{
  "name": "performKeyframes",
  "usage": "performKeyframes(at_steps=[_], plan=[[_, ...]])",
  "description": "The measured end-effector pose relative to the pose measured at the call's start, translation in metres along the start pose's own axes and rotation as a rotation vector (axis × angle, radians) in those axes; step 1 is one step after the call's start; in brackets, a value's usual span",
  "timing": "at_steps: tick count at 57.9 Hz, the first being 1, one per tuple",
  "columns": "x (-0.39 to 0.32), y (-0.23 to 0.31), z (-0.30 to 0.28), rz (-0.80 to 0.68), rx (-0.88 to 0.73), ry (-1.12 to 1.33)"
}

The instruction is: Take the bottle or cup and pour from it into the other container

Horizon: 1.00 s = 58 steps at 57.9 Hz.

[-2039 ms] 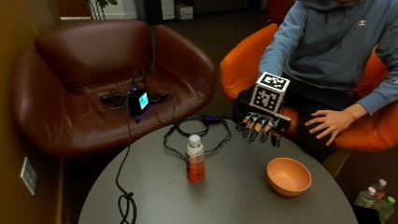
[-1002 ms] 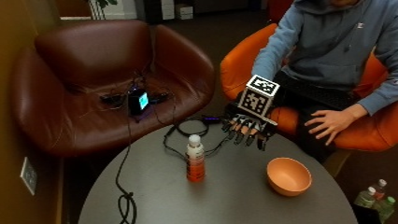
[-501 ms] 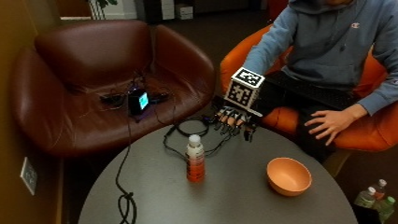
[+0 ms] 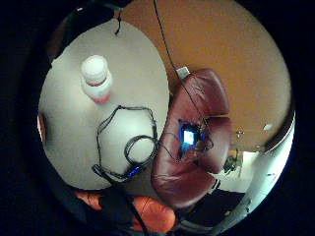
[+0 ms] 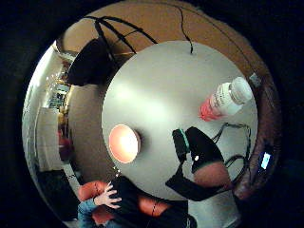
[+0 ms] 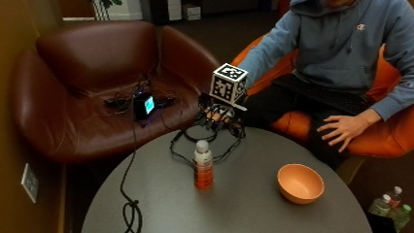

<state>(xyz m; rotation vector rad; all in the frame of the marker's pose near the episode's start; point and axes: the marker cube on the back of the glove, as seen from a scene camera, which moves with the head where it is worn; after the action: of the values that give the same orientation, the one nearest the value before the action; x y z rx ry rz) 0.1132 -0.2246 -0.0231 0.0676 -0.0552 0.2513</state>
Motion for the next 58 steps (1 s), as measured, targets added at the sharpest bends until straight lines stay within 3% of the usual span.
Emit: performKeyframes(at_steps=[33,58], plan=[[0.061,-0.013,0.022,0.029,0.082,-0.181],[0.097,-0.008,0.056,0.012,0.187,-0.617]])
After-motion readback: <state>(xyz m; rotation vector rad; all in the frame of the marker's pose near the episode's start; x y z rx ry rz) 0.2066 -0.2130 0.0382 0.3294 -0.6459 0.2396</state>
